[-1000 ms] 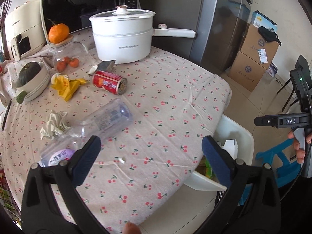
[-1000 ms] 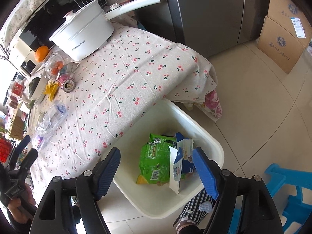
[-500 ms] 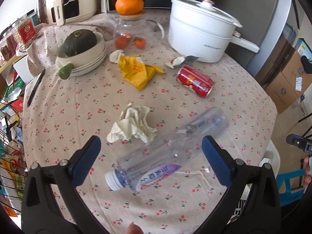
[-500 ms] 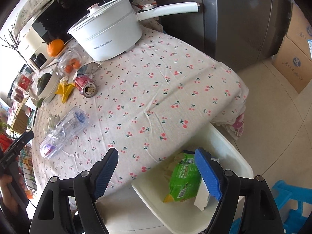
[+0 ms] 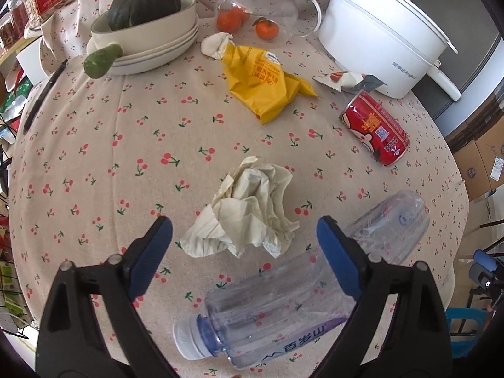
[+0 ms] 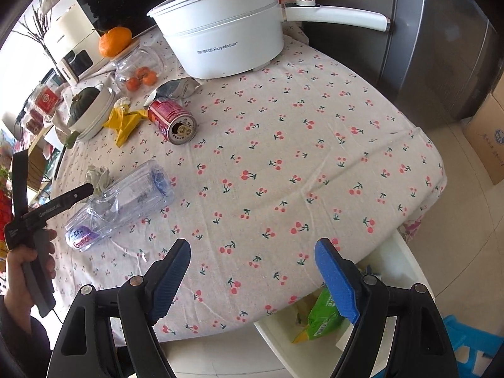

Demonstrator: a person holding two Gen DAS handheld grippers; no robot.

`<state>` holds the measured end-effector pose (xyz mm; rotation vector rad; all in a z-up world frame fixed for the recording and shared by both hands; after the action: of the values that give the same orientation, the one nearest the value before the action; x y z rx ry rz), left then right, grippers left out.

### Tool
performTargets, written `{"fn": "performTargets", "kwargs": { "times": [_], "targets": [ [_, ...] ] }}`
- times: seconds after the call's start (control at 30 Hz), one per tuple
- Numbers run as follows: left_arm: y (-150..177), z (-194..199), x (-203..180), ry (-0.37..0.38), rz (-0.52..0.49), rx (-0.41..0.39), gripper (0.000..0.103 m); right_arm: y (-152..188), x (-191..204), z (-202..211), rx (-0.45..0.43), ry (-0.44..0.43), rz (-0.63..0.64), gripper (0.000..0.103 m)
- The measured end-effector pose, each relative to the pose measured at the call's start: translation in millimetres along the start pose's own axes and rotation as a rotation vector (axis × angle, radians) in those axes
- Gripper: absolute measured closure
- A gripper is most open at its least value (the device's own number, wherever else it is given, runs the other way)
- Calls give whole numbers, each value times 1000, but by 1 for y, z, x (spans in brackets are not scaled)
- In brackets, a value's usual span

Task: Collect trash
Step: 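Reach the left gripper to the crumpled white tissue and close on it, then lift the tissue with the left gripper while the right grasps the clear plastic bottle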

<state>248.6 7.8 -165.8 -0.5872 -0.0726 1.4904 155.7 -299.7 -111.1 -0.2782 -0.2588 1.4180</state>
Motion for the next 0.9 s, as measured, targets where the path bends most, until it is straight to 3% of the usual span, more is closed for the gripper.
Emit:
{"fn": "performTargets", "kwargs": {
  "times": [0.1,0.17,0.27,0.67,0.9],
  "targets": [
    [2,-5,5,13,38,7,33,4,7,-4,13,-4,10,20],
    [4,-8,6,35,61,14,61,6,12,-4,15,-6,19,20],
    [4,-4,4,61,67,2,73,9,16,-4,15,-3,26,20],
    [45,16,-44,250,-25,78,77,14,42,-10,37,-34,21,20],
    [69,33,-58,286,-95,86,77,31,76,-8,85,-164,-5,20]
  ]
}}
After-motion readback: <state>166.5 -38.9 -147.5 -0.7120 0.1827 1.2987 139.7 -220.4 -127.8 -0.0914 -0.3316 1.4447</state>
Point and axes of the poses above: each gripper's, at about its wrist camera, not at the fingertips, and z roughly against the way its jaws point, x to its left, y to its underside, the point moved 10 cm from there along -z, roughly the way its jaws point, and after that the axes turned 10 degrees about y, right-handed, at the moved point
